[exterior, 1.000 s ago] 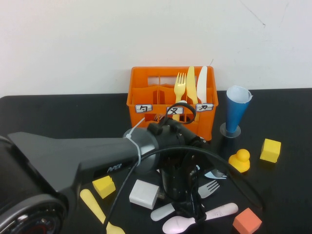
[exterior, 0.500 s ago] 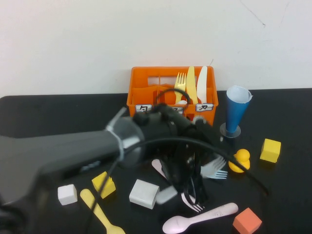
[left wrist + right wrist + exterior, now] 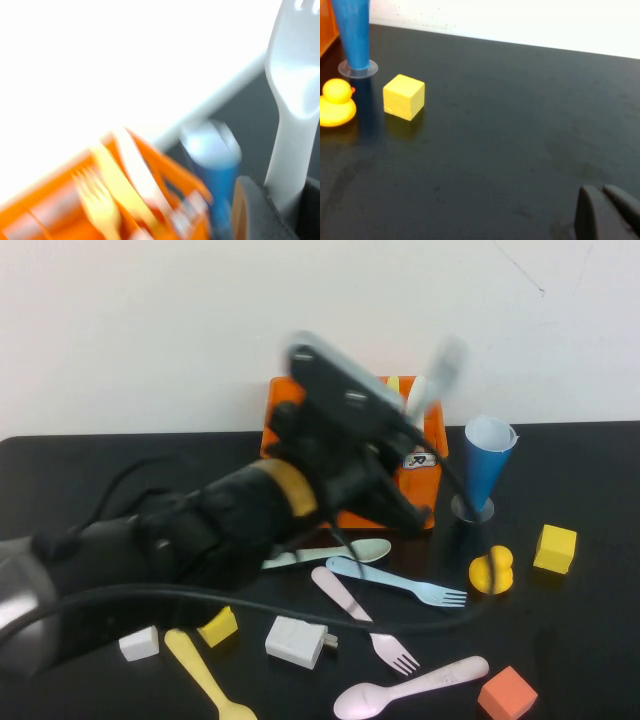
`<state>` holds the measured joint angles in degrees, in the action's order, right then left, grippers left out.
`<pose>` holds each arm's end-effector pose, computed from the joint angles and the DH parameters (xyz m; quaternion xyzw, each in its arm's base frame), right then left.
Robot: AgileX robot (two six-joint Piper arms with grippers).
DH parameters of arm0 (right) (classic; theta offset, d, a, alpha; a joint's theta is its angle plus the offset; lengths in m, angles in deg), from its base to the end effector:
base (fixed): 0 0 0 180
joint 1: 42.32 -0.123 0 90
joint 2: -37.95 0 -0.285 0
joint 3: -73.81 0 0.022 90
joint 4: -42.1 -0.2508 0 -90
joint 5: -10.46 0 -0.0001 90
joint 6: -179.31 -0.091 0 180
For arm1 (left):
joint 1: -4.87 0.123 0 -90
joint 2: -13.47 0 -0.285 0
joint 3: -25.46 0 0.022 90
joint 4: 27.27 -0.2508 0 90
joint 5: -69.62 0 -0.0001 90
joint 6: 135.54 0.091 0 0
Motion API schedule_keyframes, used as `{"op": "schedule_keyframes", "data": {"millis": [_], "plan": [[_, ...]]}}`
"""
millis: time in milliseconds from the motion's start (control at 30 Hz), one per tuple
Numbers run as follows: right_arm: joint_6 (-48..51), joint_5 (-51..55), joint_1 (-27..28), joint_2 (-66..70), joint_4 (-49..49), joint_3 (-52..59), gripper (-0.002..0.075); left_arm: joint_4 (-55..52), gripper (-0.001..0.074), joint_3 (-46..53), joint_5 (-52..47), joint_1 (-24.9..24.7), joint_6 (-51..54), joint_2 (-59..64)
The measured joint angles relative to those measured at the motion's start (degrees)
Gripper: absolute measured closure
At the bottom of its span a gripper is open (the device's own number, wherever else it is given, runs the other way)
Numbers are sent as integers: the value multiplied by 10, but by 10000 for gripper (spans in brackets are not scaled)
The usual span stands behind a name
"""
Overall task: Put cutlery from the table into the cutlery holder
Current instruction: Place the fork on the box
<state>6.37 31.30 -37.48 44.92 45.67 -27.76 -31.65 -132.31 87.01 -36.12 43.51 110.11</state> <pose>0.0523 -0.0065 0.1741 -0.0321 0.7990 -0.0884 0.5939 0.2646 -0.2327 0.2860 0.2982 0.7148 -0.2130 0.5956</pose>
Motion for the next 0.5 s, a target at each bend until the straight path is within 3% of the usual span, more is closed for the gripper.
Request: {"op": "schedule_keyframes", "data": {"millis": [167,433,500], "plan": [[0,0,0,0,0,0,730,16,598,45,194,62,-59,6],[0,0,0,0,0,0,730,51,598,5,279,92,-83,69],[0,0,0,0,0,0,730,59,598,-28,298,103,-107,133]]}}
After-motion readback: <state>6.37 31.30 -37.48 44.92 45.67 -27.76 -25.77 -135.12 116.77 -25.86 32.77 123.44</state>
